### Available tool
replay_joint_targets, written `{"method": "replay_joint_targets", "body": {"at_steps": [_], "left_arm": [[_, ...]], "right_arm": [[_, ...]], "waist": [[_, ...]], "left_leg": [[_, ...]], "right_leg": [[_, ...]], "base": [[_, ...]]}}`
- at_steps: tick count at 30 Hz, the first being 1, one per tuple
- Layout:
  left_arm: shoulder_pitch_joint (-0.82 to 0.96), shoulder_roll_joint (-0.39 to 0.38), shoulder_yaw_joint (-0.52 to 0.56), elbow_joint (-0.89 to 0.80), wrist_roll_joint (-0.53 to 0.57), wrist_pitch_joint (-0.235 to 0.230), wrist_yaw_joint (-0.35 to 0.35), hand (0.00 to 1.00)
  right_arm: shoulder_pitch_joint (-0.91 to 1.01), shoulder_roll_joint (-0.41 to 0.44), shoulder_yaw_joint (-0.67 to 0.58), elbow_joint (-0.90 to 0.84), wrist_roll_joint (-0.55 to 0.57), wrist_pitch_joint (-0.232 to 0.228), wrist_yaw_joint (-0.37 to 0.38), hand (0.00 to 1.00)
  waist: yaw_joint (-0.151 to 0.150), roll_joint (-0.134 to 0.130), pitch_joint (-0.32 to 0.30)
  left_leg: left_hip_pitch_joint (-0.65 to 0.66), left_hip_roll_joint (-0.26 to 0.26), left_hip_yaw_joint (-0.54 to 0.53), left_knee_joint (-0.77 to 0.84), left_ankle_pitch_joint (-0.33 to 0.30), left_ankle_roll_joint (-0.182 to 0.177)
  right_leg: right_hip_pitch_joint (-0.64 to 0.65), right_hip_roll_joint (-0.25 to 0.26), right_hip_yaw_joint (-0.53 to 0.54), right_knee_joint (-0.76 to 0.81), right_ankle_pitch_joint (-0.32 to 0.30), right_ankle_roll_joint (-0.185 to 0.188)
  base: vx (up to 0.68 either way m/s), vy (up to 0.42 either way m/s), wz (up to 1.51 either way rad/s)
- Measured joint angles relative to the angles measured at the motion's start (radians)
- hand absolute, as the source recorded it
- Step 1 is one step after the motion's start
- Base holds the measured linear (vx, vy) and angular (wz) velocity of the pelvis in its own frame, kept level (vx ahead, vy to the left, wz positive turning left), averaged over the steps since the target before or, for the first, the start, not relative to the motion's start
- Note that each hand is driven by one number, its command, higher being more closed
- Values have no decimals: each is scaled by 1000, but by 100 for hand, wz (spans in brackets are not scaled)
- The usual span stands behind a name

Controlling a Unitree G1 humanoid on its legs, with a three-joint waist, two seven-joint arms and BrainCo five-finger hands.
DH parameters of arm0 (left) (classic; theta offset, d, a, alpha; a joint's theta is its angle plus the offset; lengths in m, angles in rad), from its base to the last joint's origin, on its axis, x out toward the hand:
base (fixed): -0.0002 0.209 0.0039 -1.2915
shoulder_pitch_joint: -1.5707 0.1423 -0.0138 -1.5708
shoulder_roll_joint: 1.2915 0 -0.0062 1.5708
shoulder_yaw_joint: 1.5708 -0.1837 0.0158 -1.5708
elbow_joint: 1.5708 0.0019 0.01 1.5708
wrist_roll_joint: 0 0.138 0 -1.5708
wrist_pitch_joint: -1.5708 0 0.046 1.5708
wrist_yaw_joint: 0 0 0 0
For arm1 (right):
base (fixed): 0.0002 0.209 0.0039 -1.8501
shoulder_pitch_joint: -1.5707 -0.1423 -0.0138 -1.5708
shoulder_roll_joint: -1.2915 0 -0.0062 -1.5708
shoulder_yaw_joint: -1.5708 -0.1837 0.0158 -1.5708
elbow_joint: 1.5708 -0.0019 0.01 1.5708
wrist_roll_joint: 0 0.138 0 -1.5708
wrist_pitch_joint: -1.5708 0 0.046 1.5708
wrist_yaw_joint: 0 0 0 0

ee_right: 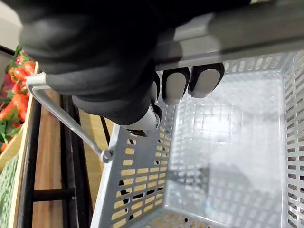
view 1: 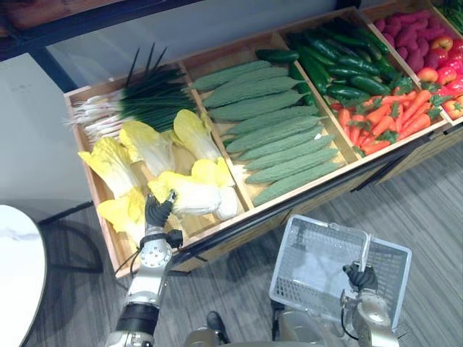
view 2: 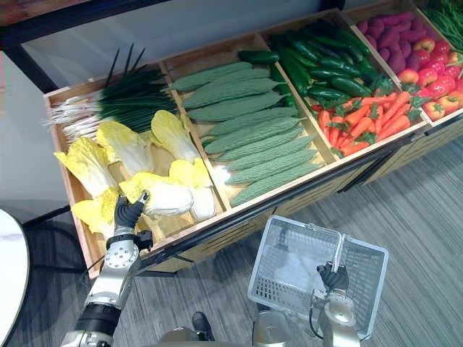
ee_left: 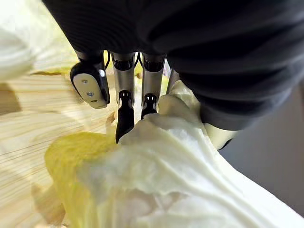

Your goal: Pick vegetable in the basket

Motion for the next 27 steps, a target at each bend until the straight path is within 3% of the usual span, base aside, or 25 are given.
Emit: {"method": "replay_joint_targets", "body": {"at_steps": [5,7,9,11,13,18,20,21,22,23,24,25,26,27], "left_arm": [[90,-26,18,-171,0,-41,1,100],[106,-51,35,-213,0,-54,2,100],[139,-67,33,-286,0,-57,2,100],[176,-84,17,-342,0,-59,1,100],[192,-86,-26,-375,0,-72,-11,100],[193,-83,-90,-395,1,-79,-46,100],[189,-85,-98,-396,0,-79,-45,100],[188,-86,-98,-397,0,-79,-44,100],[182,-85,-100,-399,1,-79,-42,100],[180,-81,-98,-400,1,-79,-41,100],[180,-81,-94,-399,0,-79,-41,100],[177,-81,-83,-400,0,-82,-40,100],[176,-81,-77,-399,-2,-87,-37,100],[166,-80,-71,-395,-8,-91,-36,100]], "right_arm": [[16,13,-38,-34,2,-4,-7,100],[20,25,-38,-60,14,-6,-12,100],[21,45,-37,-107,19,-6,-23,100],[27,63,-33,-171,20,-6,-25,100],[50,76,-25,-232,19,-6,-26,100],[126,123,-5,-431,19,-14,-49,100],[122,128,24,-493,19,-25,-57,100],[113,129,35,-502,18,-25,-58,100],[96,131,56,-503,17,-25,-62,100],[77,133,77,-489,16,-26,-64,100],[63,132,83,-470,15,-29,-64,100],[27,128,83,-420,13,-31,-67,100],[-6,124,83,-376,12,-31,-68,100],[-36,124,83,-338,10,-30,-67,100]], "waist": [[1,19,-12],[5,15,-11],[31,9,-9],[30,12,-9],[30,11,-9],[25,-33,-14],[29,-40,-15],[30,-43,-18],[31,-47,-17],[34,-52,-15],[33,-53,-15],[33,-54,-16],[34,-56,-17],[48,-58,-18]], "left_leg": [[0,1,-40,25,1,1],[-19,-1,-119,66,1,1],[-46,-3,-226,110,-7,0],[-38,7,-242,111,-32,-8],[-24,24,-222,109,-71,-19],[-30,40,-83,176,-124,-13],[-30,71,46,241,-168,-10],[-28,84,82,251,-176,-9],[-8,87,158,250,-183,-7],[27,90,233,232,-183,-7],[45,92,265,221,-185,-5],[87,91,337,195,-186,-7],[110,93,385,190,-186,-8],[127,96,420,195,-187,-8]], "right_leg": [[-4,0,-14,58,-35,-5],[-13,2,2,70,-38,-8],[-43,9,55,89,-37,-9],[-59,25,86,102,-38,-9],[-76,47,116,116,-38,-9],[-159,81,257,164,-25,0],[-216,119,342,176,3,0],[-230,122,335,173,-1,-12],[-252,86,205,192,-39,-70],[-268,17,7,227,-67,-112],[-265,-23,-94,244,-75,-126],[-257,-98,-302,282,-95,-155],[-246,-140,-426,306,-103,-165],[-250,-150,-479,311,-94,-152]], "base": [[0,-20,15],[37,-52,-3],[-8,-67,-42],[-33,-40,-53],[-56,13,-57],[-74,36,-96],[-60,55,-158],[-72,38,-173],[-49,64,-176],[-20,57,-175],[4,23,-173],[34,-74,-156],[79,-161,-203],[102,-182,-174]]}}
